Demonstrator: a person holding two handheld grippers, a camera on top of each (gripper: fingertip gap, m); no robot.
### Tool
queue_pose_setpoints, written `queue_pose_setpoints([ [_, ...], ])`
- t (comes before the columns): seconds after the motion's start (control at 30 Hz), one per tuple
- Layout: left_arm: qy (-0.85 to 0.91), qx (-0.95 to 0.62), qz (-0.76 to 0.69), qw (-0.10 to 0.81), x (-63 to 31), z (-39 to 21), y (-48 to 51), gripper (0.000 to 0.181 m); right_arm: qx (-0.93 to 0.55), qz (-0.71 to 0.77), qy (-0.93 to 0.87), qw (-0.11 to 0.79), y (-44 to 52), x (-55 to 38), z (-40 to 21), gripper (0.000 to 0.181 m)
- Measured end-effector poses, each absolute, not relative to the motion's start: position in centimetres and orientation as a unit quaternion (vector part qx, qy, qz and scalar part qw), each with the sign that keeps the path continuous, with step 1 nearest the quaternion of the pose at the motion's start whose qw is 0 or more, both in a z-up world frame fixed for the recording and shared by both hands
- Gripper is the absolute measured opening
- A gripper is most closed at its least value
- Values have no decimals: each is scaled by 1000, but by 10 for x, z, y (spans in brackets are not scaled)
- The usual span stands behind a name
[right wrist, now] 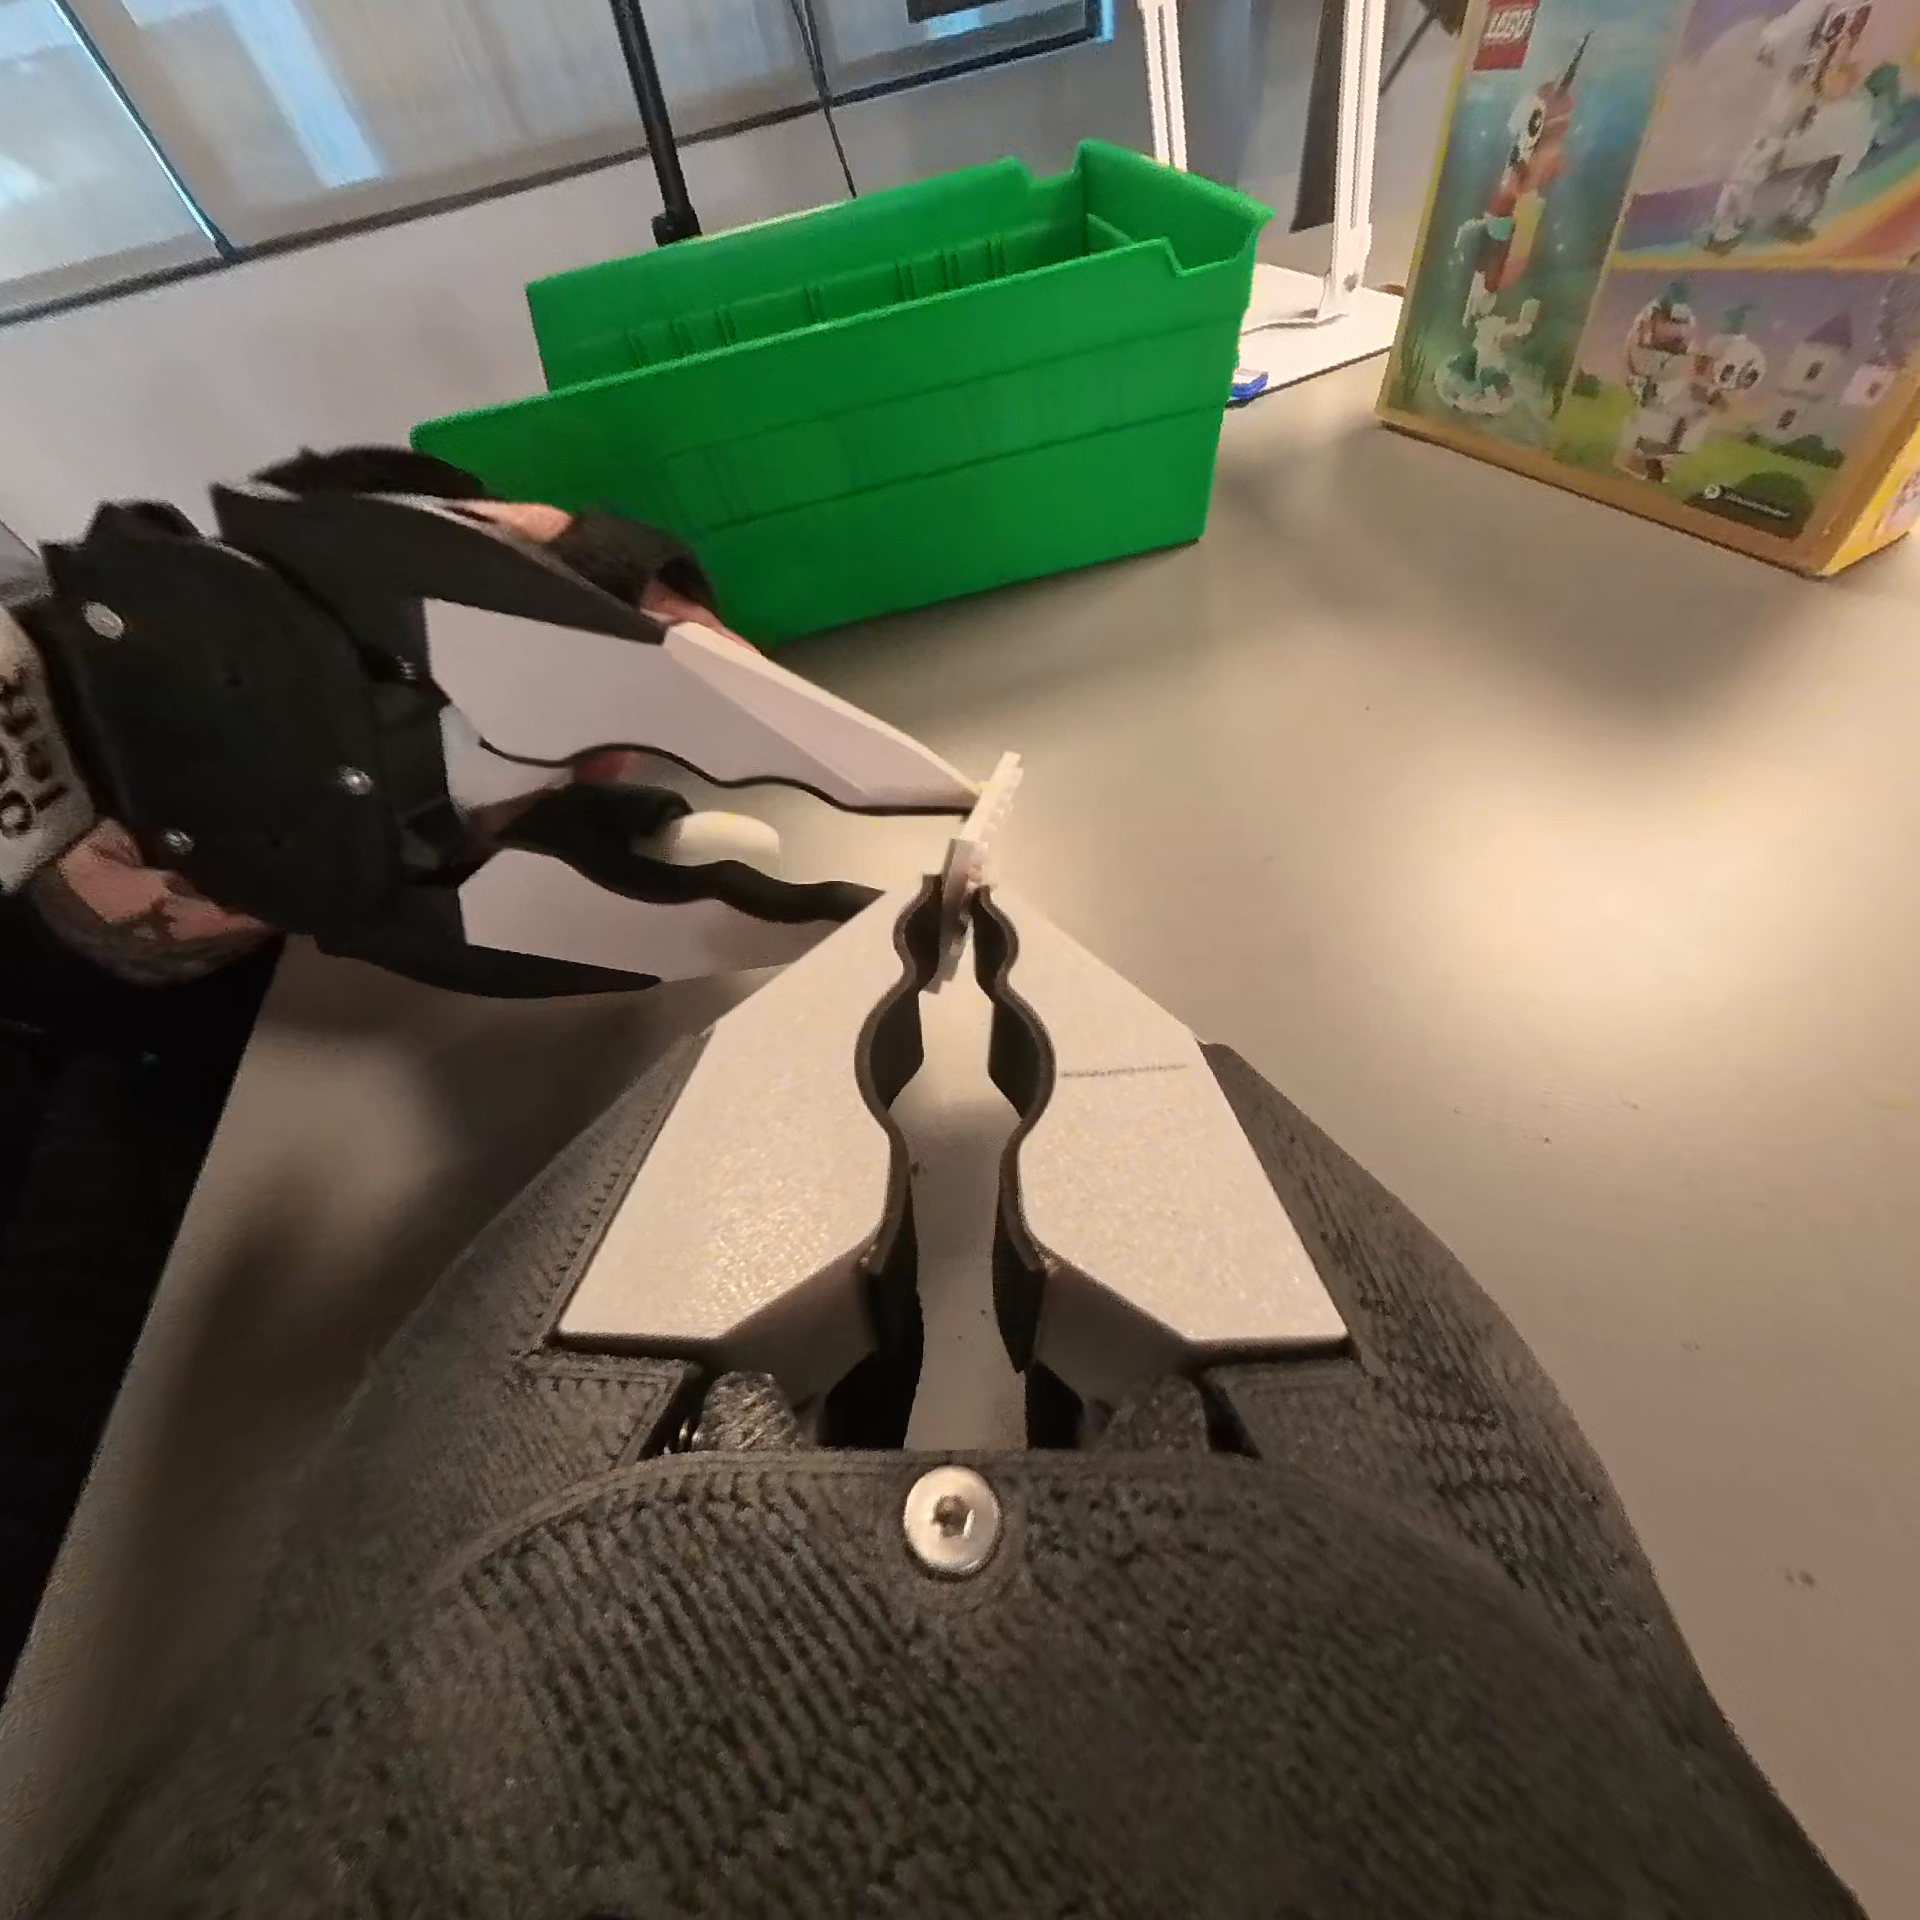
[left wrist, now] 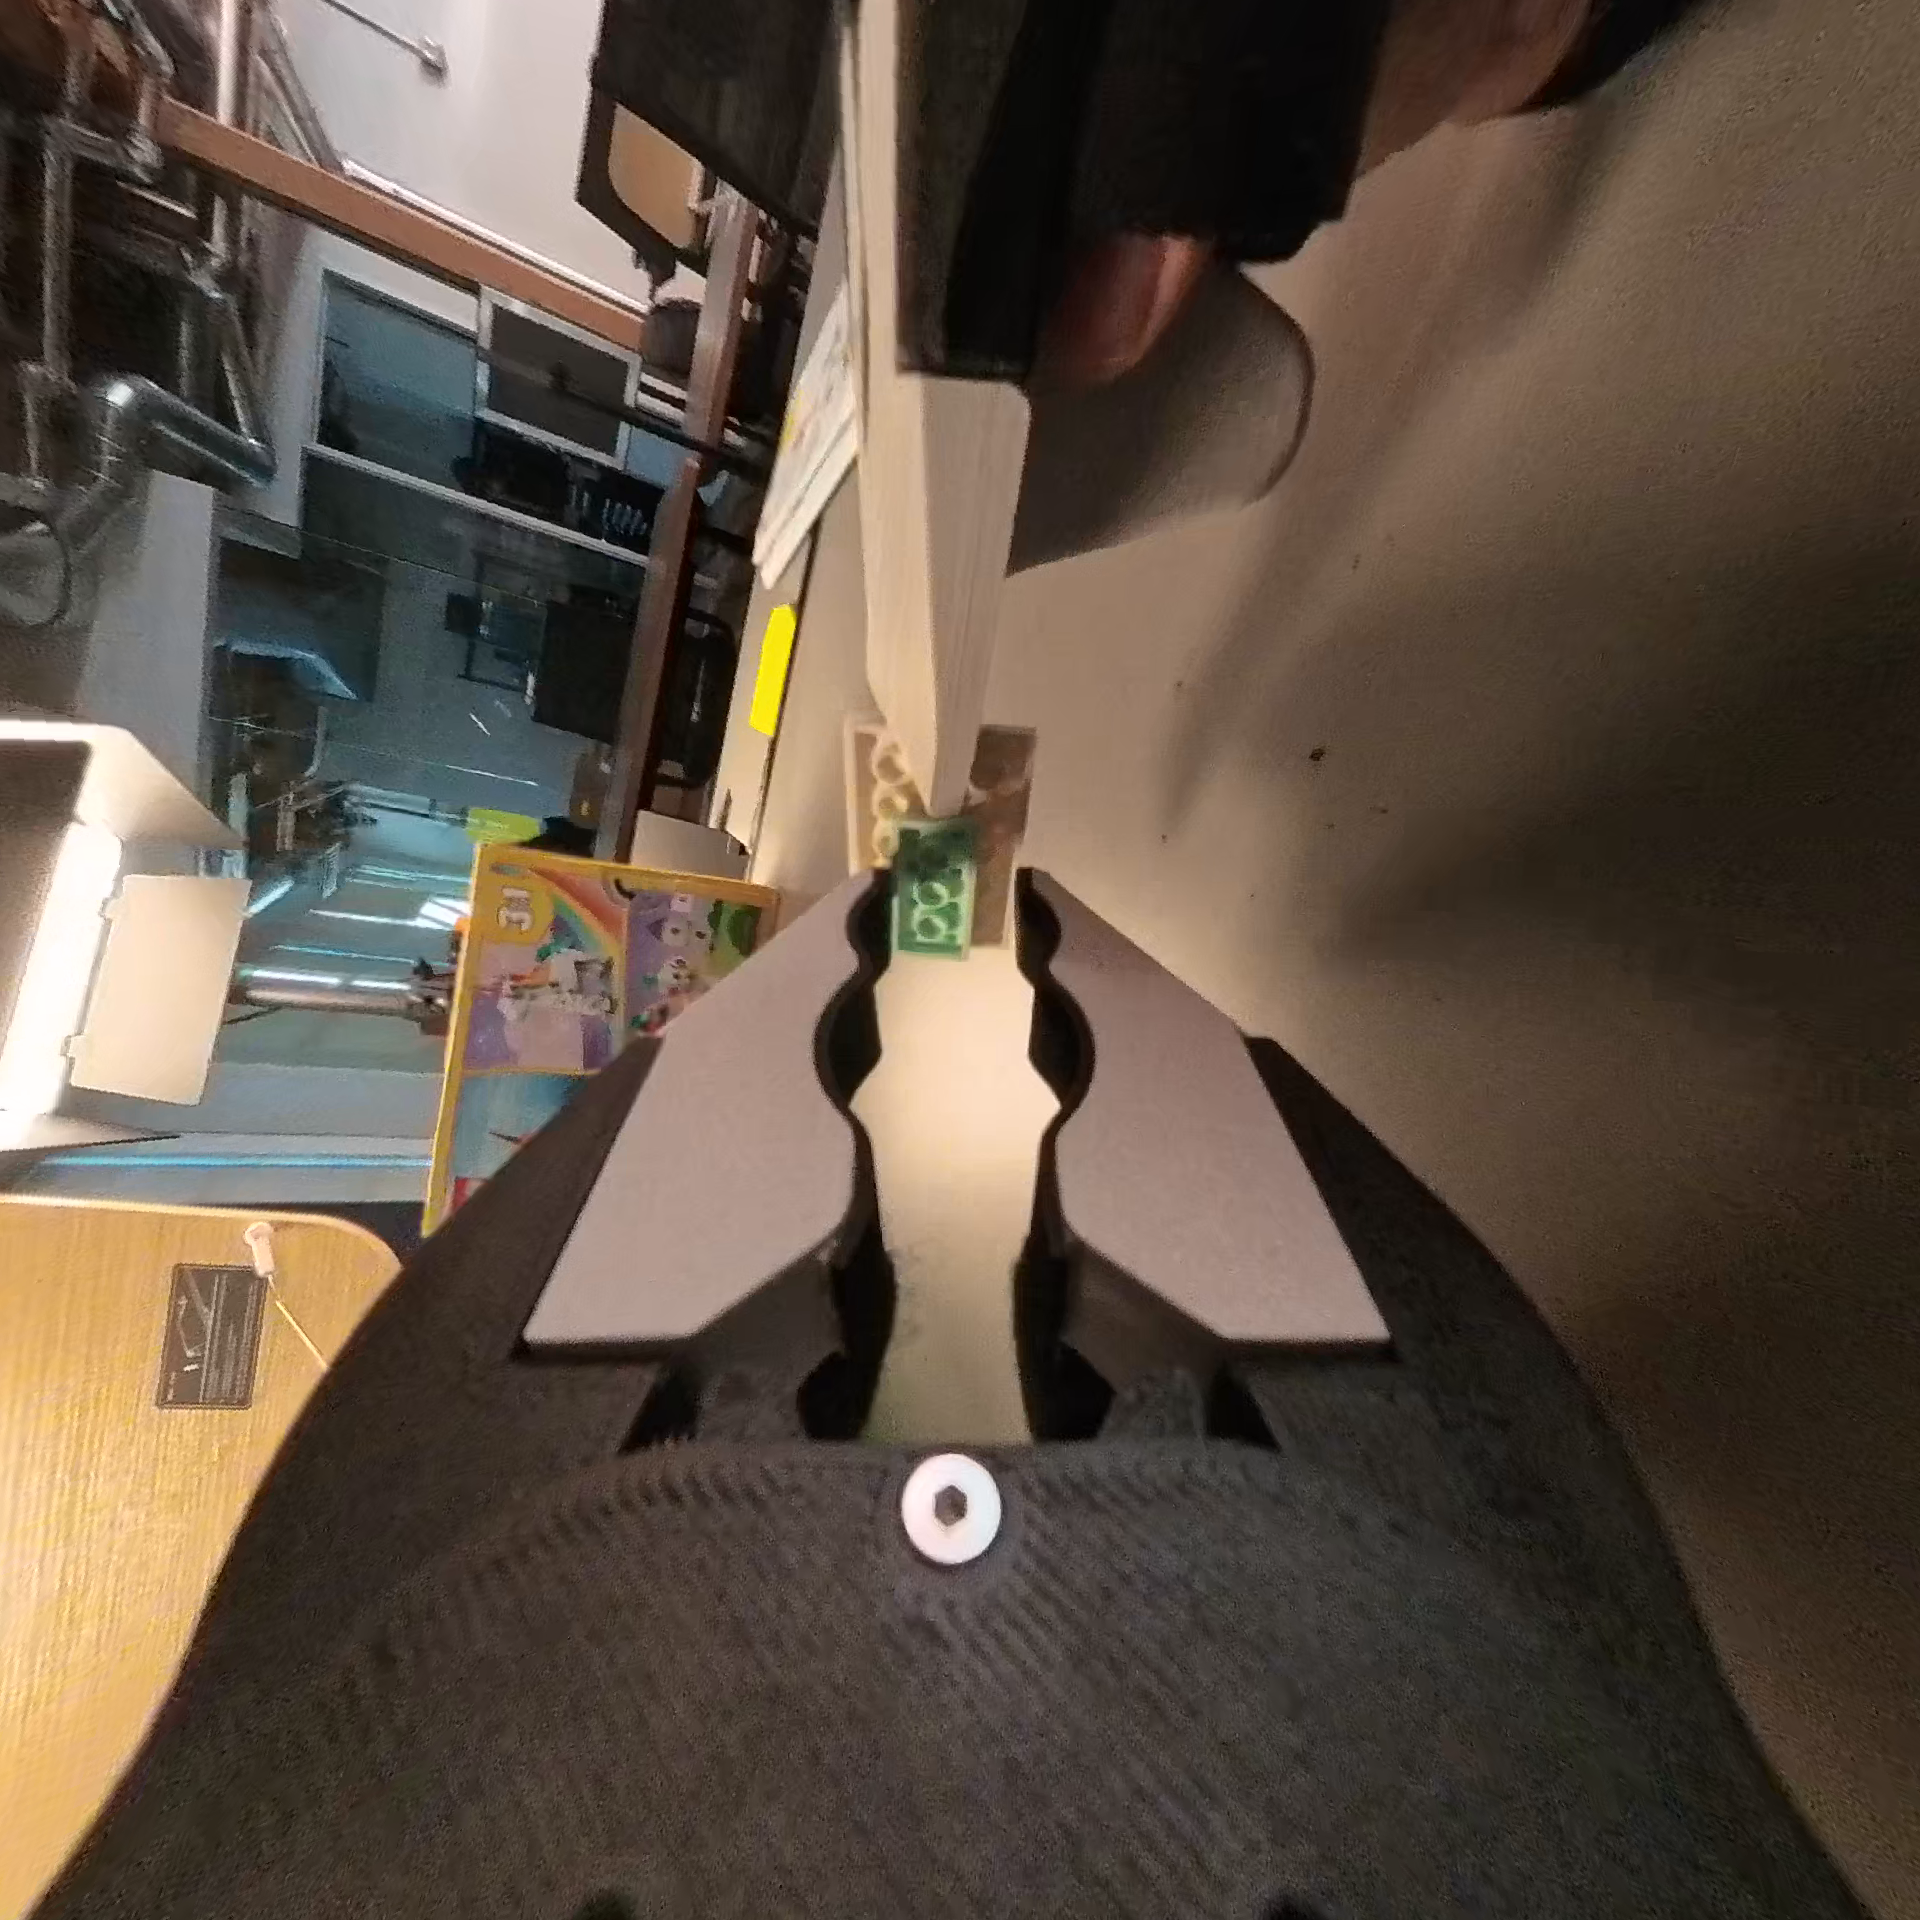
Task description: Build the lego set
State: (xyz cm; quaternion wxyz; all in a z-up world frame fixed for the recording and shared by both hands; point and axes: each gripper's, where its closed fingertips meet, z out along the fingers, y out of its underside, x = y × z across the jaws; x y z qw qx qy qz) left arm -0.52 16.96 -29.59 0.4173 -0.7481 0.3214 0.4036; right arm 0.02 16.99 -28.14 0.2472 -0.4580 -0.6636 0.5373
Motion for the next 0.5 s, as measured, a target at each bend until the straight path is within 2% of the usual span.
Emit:
queue_pose_setpoints([
  [0.07, 314, -751, 405, 415, -6, -294, 169, 14, -456, 527, -671, 255, 170, 0, -284, 3],
  [0.4, 284, -744, 435, 420, -14, -286, 165, 13, -463, 500, -660, 317, 177, -10, -280, 2],
  [0.43, 281, -737, 446, 423, -15, -281, 163, 0, -480, 477, -655, 337, 187, -13, -283, 2],
  [0.5, 274, -730, 424, 460, -9, -273, 160, 0, -502, 428, -635, 402, 228, -16, -281, 1],
])
